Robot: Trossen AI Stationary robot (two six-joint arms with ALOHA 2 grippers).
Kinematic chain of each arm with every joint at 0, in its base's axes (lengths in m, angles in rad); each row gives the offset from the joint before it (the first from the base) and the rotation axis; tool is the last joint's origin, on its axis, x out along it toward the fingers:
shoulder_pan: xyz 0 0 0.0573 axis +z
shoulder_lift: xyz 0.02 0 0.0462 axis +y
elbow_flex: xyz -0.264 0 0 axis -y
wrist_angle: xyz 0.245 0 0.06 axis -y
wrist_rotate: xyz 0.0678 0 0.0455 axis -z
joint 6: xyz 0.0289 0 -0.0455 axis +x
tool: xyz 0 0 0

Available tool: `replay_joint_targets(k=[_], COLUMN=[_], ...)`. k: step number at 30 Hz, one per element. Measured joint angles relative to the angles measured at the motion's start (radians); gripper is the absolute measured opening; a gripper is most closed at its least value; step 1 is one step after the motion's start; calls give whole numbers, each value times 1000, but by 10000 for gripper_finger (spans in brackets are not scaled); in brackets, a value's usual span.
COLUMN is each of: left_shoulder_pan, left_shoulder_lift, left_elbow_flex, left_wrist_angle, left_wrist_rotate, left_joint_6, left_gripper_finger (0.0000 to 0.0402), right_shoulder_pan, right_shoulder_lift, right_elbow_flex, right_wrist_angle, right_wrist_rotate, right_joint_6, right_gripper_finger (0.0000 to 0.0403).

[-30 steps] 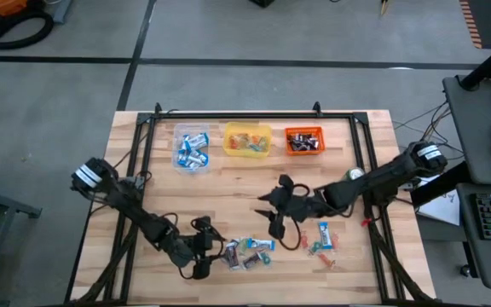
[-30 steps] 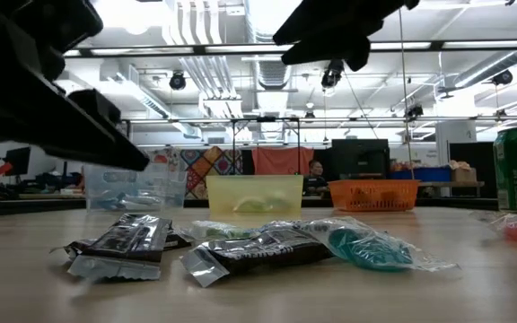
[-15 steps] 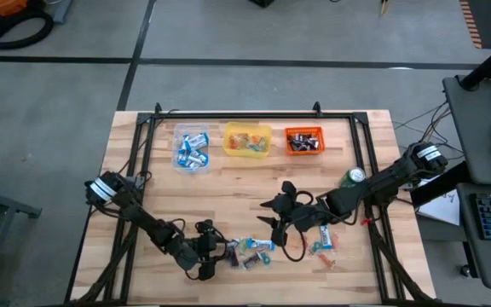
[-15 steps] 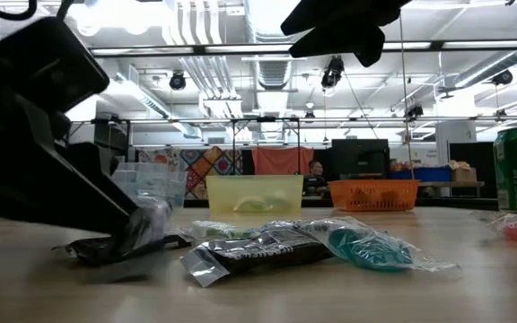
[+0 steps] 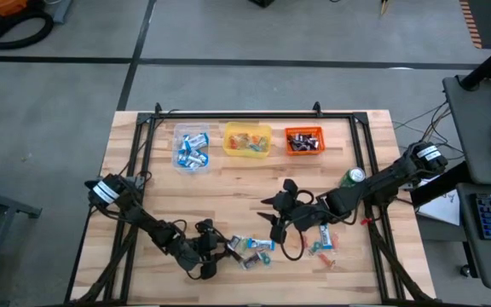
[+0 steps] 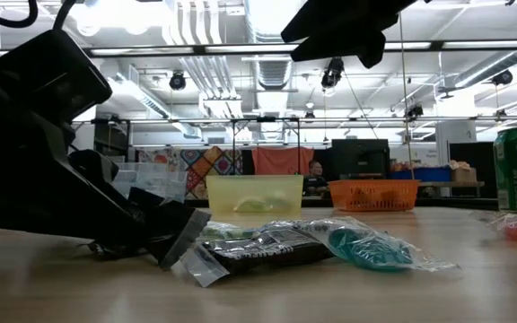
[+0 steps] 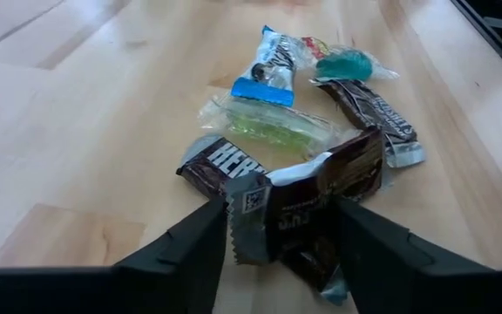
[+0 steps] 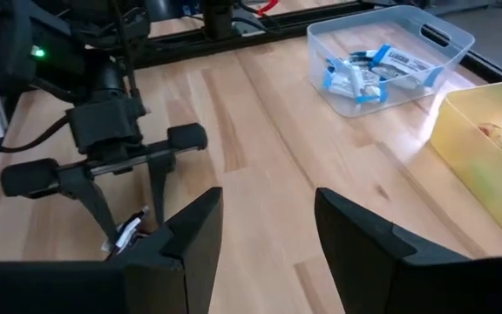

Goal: Sort candy
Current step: Put the center black chocolate into the orange bin

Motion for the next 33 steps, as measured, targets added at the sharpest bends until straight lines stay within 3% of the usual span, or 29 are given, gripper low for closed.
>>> replay_joint_targets(k=[3, 8, 16, 20, 28, 33], left_shoulder_pan=[0, 0, 0, 1, 4, 16], left_shoulder_lift=[0, -7, -71, -115, -204, -274], left_elbow_flex=[0, -1, -5, -6, -6, -5], left_wrist_angle=[-1, -8, -96, -147, -182, -182], left_wrist_rotate=[2, 1, -4, -17, -82, -154], left_joint_6=[1, 5, 30, 38, 86, 139], left_gripper_finger=[161, 112, 43, 38, 37, 36], right_shoulder_pan=[0, 0, -3, -16, -36, -36], right_shoulder_lift=[0, 34, 152, 203, 280, 313], right_elbow_flex=[-6, -17, -14, 0, 3, 28], right_wrist_angle=[0, 1, 116, 195, 417, 420], right_wrist_rotate=[12, 124, 118, 35, -263, -292], right_joint_6=[1, 53, 44, -11, -145, -189], right_gripper_finger=[173, 173, 173, 173, 173, 173])
